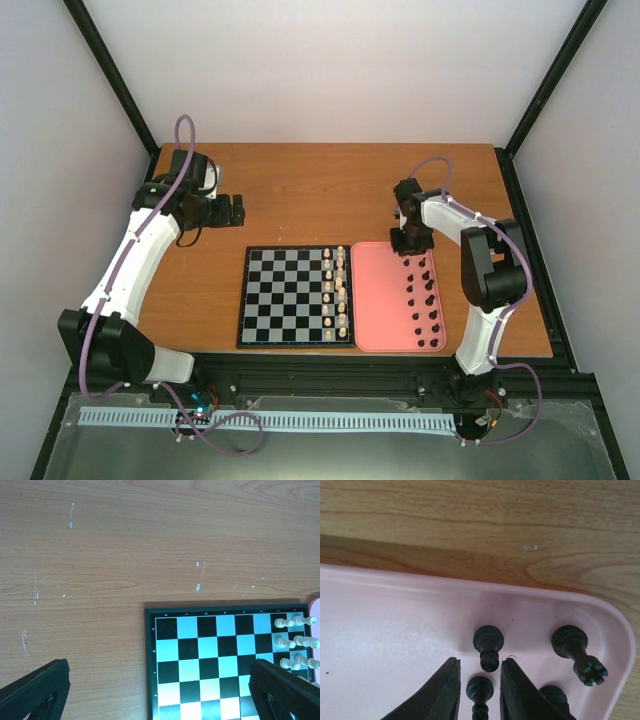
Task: Set up the chess pieces on the board
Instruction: Pick up the chess piece from the storage box, then place the chess piece on the chessboard.
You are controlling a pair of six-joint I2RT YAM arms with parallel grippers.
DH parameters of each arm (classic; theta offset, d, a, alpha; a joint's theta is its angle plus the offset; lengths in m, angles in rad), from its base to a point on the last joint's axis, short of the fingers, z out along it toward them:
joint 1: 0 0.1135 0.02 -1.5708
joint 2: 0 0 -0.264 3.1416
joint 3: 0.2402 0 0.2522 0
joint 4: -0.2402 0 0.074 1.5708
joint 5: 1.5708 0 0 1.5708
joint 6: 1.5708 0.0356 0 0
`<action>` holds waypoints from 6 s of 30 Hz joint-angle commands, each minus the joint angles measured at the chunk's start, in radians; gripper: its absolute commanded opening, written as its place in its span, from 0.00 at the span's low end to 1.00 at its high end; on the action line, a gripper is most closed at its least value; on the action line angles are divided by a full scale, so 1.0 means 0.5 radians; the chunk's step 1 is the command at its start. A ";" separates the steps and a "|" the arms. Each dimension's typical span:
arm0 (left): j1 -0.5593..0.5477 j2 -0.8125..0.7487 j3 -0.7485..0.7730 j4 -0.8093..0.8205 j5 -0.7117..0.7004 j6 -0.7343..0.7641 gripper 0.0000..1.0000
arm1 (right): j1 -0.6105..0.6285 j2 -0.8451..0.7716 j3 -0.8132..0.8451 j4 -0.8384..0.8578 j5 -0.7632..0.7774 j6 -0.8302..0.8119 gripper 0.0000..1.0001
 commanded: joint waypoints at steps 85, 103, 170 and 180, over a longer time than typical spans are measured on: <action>0.488 -0.143 -0.490 -0.015 -0.056 -0.452 1.00 | 1.232 1.195 2.296 -0.678 -0.438 0.003 0.03; 0.486 -0.182 -0.577 0.011 -0.013 -0.463 1.00 | 1.246 1.342 2.369 -0.498 -0.491 -0.024 0.03; 0.488 -0.196 -0.599 0.029 -0.003 -0.450 1.00 | 1.255 1.221 2.499 -0.567 -0.226 -0.126 0.52; 0.486 -0.168 -0.573 0.022 -0.012 -0.443 1.00 | 1.108 0.652 2.039 -0.539 -0.077 -0.019 0.60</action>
